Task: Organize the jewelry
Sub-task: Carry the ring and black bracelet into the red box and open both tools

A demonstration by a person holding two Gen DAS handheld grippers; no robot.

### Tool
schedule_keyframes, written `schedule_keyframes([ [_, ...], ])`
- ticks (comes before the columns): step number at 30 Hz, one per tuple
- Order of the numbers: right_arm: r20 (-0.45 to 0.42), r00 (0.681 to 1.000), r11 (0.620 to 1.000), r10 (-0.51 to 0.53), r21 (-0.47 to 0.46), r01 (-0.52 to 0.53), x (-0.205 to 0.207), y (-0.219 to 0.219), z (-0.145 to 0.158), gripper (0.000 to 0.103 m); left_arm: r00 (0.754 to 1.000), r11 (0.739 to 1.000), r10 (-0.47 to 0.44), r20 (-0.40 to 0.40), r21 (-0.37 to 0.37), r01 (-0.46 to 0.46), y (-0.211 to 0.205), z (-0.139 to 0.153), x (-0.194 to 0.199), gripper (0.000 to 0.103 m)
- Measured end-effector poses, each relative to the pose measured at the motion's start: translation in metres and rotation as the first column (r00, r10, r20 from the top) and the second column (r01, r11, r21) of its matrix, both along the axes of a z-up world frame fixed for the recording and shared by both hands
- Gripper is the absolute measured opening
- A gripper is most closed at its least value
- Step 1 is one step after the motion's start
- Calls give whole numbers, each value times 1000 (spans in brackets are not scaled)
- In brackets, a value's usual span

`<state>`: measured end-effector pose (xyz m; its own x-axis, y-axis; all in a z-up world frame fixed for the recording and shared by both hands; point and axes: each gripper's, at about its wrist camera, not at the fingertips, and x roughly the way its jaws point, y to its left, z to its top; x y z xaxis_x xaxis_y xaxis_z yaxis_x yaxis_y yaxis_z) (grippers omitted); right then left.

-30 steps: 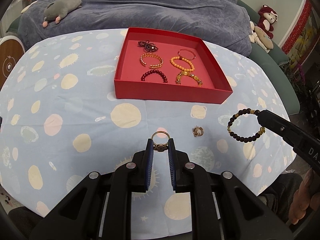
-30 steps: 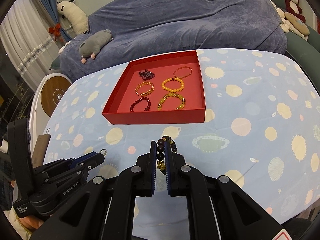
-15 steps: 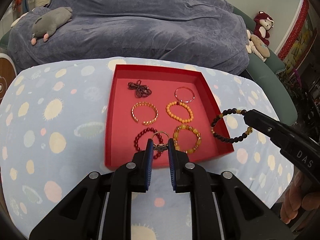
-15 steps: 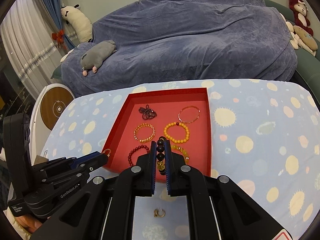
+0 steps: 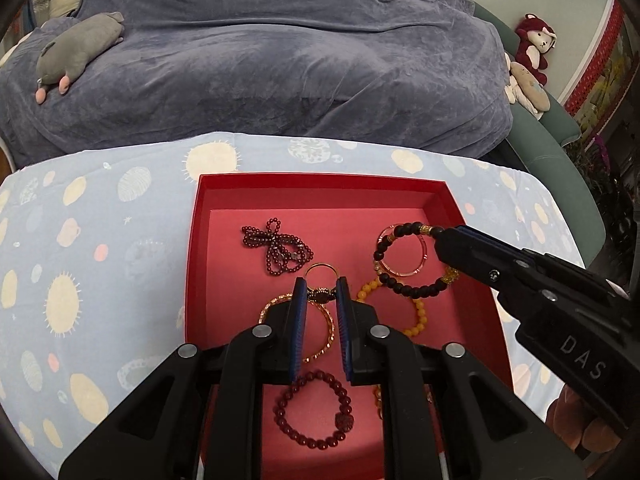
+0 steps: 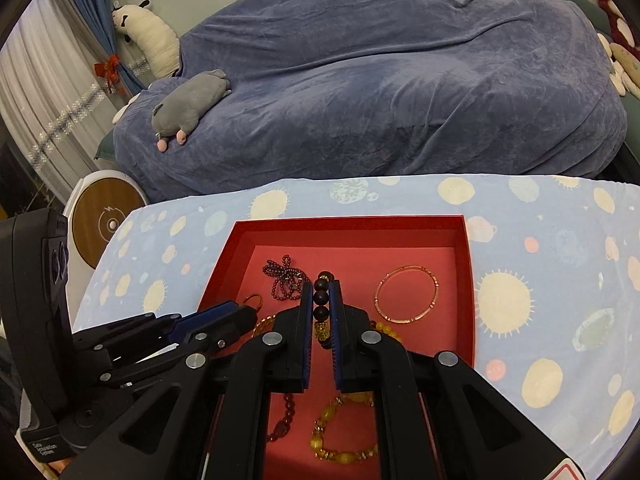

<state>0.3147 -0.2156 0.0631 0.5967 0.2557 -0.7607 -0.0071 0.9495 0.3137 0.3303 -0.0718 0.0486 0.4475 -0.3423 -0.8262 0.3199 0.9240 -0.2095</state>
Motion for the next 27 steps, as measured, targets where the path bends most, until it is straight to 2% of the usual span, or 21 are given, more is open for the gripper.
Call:
schedule_keyframes([
  [5, -54, 998, 1000, -14, -4, 14, 20, -3, -28, 8, 1000, 1000, -4, -31, 23, 5, -4, -23, 18, 15],
  [10, -95, 994, 999, -45, -29, 43, 21, -13, -47, 8, 998, 999, 0, -56, 38, 2, -4, -37, 28, 15],
  [17, -109, 992, 997, -69, -51, 64, 16, -21, -58, 9, 997, 999, 21, -69, 27, -19, -3, -44, 28, 15],
  [18, -103, 992, 996, -75, -52, 70, 14, -21, -57, 12, 998, 999, 26, -63, 28, -25, -3, -43, 27, 17],
  [19, -101, 992, 996, -76, -51, 72, 12, -22, -57, 14, 998, 999, 27, -59, 25, -26, -3, -43, 26, 23],
  [20, -97, 992, 996, -79, -53, 74, 10, -22, -56, 14, 998, 999, 32, -55, 29, -30, -3, -42, 25, 35],
  [23, -85, 993, 994, -86, -71, 80, 4, -21, -52, 22, 999, 998, 41, -26, 42, -40, -3, -37, 19, 48],
  [25, -71, 994, 993, -87, -83, 81, -2, -21, -49, 32, 999, 998, 44, -10, 48, -43, -3, -34, 15, 51],
  [27, -64, 994, 993, -85, -92, 79, -8, -19, -45, 34, 999, 998, 44, 1, 54, -44, -2, -31, 10, 54],
])
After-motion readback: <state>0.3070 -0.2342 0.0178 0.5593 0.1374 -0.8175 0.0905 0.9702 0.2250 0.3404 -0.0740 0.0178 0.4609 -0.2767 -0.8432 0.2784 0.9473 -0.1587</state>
